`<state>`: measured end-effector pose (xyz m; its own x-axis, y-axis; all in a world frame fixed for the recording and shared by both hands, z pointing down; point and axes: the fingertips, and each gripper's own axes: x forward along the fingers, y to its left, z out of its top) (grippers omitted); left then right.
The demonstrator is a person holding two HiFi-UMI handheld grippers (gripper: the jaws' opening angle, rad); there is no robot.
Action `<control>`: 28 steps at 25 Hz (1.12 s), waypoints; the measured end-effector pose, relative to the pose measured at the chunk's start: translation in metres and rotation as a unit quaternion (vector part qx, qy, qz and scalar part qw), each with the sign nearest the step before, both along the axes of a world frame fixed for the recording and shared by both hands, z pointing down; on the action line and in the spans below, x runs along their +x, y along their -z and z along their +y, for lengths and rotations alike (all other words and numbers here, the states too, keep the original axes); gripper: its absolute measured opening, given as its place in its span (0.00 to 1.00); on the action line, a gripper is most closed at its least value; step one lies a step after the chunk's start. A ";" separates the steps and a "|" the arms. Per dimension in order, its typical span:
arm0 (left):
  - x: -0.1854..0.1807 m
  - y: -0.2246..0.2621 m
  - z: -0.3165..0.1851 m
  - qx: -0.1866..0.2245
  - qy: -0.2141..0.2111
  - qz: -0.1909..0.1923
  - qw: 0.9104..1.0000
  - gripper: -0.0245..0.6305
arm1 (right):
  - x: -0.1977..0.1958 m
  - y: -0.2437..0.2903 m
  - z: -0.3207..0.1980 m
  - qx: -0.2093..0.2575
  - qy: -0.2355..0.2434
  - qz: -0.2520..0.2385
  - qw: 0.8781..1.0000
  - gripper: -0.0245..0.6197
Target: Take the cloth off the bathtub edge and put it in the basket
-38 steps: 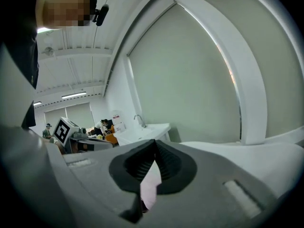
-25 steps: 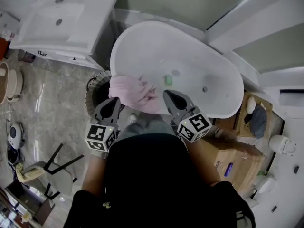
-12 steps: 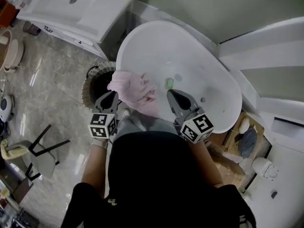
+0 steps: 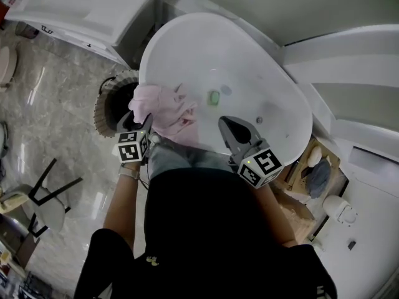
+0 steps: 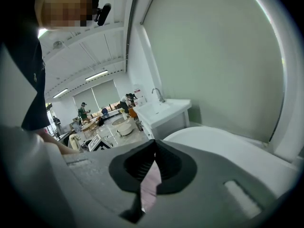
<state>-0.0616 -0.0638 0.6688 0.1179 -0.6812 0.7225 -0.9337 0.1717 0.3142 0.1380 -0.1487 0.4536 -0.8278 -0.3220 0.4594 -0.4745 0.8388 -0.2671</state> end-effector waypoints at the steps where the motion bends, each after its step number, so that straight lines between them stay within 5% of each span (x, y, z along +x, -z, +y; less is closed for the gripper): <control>1: 0.000 -0.010 -0.002 -0.007 0.004 0.001 1.000 0.50 | 0.005 -0.003 -0.001 -0.003 -0.004 0.004 1.000 0.03; 20: 0.012 -0.127 -0.022 -0.100 0.064 0.004 0.993 0.62 | 0.061 -0.035 -0.015 -0.017 -0.020 0.057 0.998 0.03; 28: 0.007 -0.125 -0.023 -0.101 0.078 -0.012 0.992 0.45 | 0.075 -0.040 -0.020 -0.019 -0.021 0.058 0.998 0.03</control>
